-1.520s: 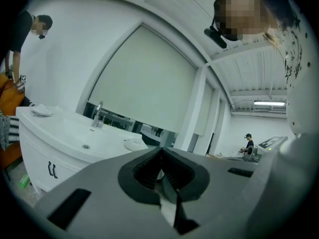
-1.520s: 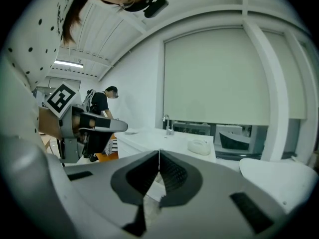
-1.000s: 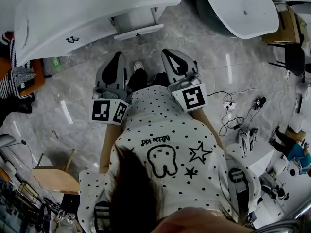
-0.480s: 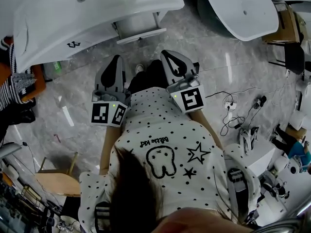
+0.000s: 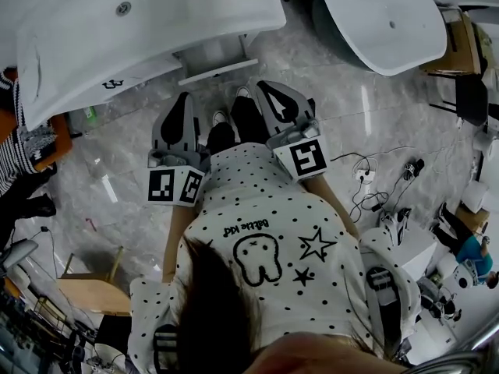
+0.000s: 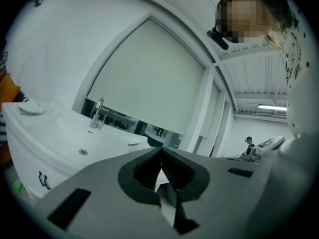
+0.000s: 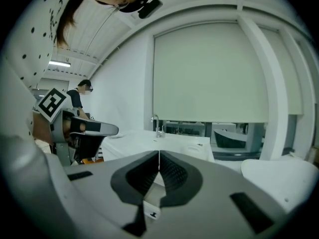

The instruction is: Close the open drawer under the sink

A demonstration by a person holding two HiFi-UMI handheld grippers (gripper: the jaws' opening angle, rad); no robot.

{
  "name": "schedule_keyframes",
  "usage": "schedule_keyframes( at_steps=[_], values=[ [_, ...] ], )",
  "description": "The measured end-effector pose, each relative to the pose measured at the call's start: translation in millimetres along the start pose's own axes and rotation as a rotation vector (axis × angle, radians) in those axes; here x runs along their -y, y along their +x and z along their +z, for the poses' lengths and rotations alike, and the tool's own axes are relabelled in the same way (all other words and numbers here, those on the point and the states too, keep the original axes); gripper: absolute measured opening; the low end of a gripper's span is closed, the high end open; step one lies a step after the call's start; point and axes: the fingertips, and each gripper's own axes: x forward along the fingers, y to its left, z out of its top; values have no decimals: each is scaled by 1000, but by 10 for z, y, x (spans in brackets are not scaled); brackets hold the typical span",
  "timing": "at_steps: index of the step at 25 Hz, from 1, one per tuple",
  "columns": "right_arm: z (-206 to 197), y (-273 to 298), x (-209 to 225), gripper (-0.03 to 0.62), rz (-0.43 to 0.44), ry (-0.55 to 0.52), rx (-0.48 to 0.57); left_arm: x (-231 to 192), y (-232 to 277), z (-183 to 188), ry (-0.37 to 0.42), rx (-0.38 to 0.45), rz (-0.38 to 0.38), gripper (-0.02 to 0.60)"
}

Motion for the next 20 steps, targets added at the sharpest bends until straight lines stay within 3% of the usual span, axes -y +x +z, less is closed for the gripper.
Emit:
schedule_keyframes(
  at_steps=[20],
  values=[
    [35,249,938,15,82,-22,46,130,677,103,20,106,132,6]
  ],
)
